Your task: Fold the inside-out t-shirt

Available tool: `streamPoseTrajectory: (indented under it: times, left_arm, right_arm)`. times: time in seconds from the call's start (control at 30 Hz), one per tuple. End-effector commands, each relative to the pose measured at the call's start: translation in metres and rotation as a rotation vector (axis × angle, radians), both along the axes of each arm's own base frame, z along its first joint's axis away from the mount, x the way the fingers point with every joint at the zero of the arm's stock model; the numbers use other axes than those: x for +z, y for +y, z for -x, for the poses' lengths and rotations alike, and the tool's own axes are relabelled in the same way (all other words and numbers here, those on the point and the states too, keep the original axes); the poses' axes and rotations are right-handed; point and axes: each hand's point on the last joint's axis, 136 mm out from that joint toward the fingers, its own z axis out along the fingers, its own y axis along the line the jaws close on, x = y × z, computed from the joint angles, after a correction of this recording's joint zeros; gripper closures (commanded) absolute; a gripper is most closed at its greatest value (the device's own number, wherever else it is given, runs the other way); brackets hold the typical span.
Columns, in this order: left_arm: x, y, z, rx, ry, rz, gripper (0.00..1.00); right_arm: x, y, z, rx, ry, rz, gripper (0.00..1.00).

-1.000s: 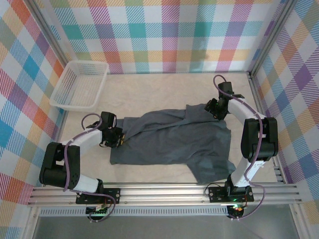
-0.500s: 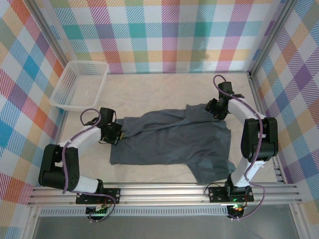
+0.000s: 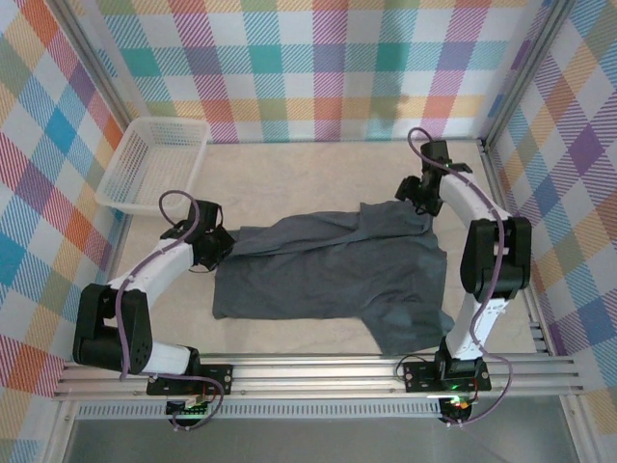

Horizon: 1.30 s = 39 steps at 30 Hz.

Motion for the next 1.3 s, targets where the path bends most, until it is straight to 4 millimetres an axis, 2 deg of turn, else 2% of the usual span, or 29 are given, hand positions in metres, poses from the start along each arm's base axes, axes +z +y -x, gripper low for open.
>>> streamPoseTrajectory:
  times: [0.0, 0.17, 0.27, 0.43, 0.5, 0.6, 0.7, 0.83, 0.87, 0.93, 1.0, 1.03, 1.1, 1.17, 1.27]
  left_arm:
    - [0.006, -0.010, 0.009, -0.195, -0.067, -0.064, 1.00]
    - [0.007, -0.001, 0.019, -0.212, -0.061, -0.129, 1.00]
    - [0.008, -0.001, 0.016, -0.210, -0.059, -0.132, 1.00]
    - [0.006, -0.003, 0.011, -0.198, -0.043, -0.116, 1.00]
    - [0.005, -0.002, 0.012, -0.190, -0.039, -0.116, 1.00]
    - [0.003, 0.000, 0.013, -0.179, -0.027, -0.128, 1.00]
    - [0.003, 0.001, 0.013, -0.177, -0.023, -0.129, 1.00]
    - [0.007, -0.001, 0.009, -0.173, -0.037, -0.120, 1.00]
    - [0.011, -0.001, 0.007, -0.174, -0.044, -0.122, 1.00]
    - [0.031, -0.001, -0.003, -0.181, -0.086, -0.134, 1.00]
    - [0.065, -0.003, -0.018, -0.197, -0.156, -0.153, 1.00]
    - [0.090, -0.002, -0.028, -0.201, -0.204, -0.169, 1.00]
    - [0.145, -0.001, -0.042, -0.204, -0.308, -0.201, 1.00]
    - [0.211, 0.003, -0.050, -0.195, -0.448, -0.234, 1.00]
    - [0.300, 0.008, -0.043, -0.172, -0.660, -0.258, 1.00]
  right_arm:
    - [-0.013, -0.012, -0.008, 0.077, 0.067, 0.121, 0.24]
    - [-0.026, -0.044, -0.037, 0.009, 0.099, 0.186, 0.19]
    - [-0.035, -0.045, -0.047, 0.017, 0.112, 0.166, 0.29]
    - [-0.053, -0.045, -0.045, -0.001, 0.165, 0.151, 0.34]
    - [-0.057, -0.042, -0.044, 0.001, 0.166, 0.135, 0.42]
    - [-0.055, -0.042, -0.044, -0.007, 0.158, 0.131, 0.63]
    - [-0.047, -0.044, -0.045, -0.013, 0.143, 0.138, 0.70]
    - [-0.030, -0.046, -0.047, -0.011, 0.111, 0.149, 1.00]
    - [-0.022, -0.045, -0.048, -0.008, 0.100, 0.148, 1.00]
    - [0.005, -0.043, -0.051, -0.002, 0.054, 0.139, 1.00]
    - [0.045, -0.040, -0.053, 0.003, -0.019, 0.123, 1.00]
    - [0.074, -0.036, -0.053, 0.010, -0.075, 0.109, 1.00]
    - [0.139, -0.030, -0.050, 0.026, -0.211, 0.083, 1.00]
    - [0.221, -0.023, -0.038, 0.045, -0.397, 0.056, 1.00]
    - [0.333, -0.014, -0.001, 0.069, -0.695, 0.014, 1.00]
